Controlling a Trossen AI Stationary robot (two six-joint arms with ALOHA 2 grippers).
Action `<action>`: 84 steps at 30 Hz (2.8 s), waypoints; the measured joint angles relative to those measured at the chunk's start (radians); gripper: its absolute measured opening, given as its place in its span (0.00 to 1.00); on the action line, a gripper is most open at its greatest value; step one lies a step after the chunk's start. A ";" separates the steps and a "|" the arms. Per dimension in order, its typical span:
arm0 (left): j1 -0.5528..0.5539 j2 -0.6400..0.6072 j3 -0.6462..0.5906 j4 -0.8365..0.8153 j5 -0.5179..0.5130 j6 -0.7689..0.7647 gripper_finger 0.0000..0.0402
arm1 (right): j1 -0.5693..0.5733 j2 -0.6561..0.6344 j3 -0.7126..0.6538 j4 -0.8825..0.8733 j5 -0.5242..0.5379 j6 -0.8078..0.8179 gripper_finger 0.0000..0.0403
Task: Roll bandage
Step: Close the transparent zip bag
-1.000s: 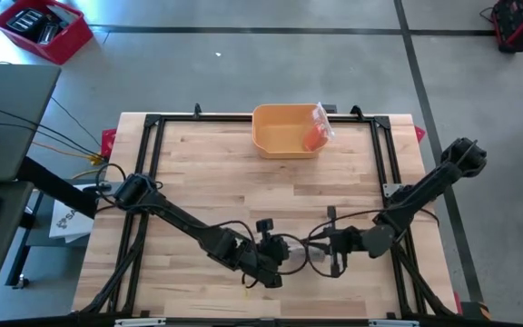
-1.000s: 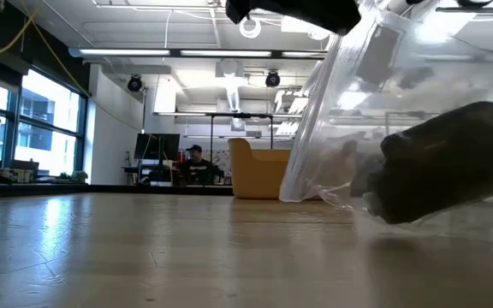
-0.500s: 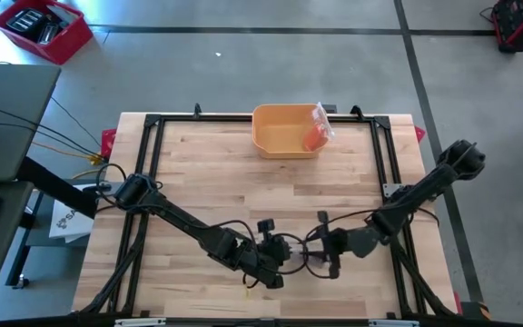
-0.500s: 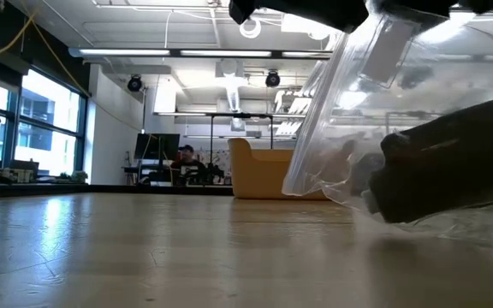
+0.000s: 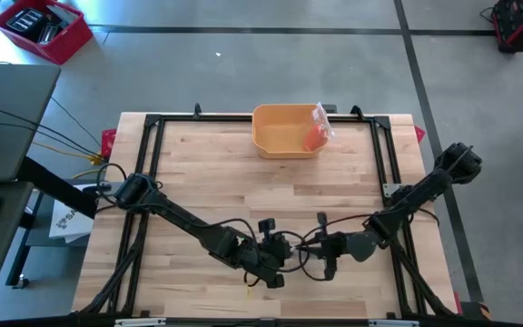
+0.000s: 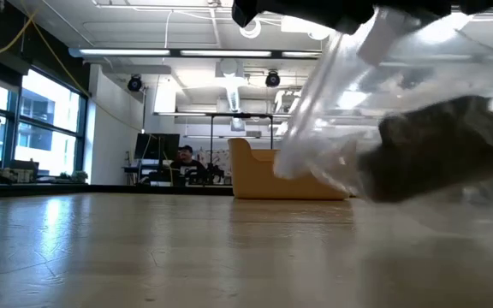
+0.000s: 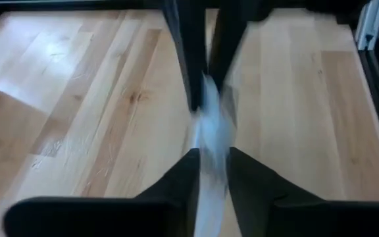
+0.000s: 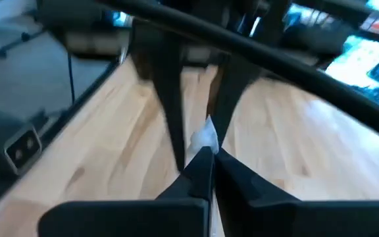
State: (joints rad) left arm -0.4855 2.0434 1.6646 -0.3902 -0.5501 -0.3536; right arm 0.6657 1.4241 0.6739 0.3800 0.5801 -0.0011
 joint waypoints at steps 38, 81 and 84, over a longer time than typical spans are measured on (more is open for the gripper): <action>0.012 0.045 0.263 -0.476 0.225 -0.167 0.00 | 0.133 -0.091 0.000 -0.293 0.056 0.229 0.32; -0.054 0.070 0.060 -0.112 -0.275 -0.082 0.40 | 0.045 -0.067 -0.001 -0.197 0.024 0.261 0.00; -0.067 0.071 -0.046 0.268 -0.309 0.083 0.49 | 0.094 -0.100 -0.001 -0.206 0.060 0.264 0.00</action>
State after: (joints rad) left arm -0.5529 2.1145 1.6185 -0.1224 -0.8590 -0.2705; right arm 0.7595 1.3244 0.6727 0.1745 0.6405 0.2630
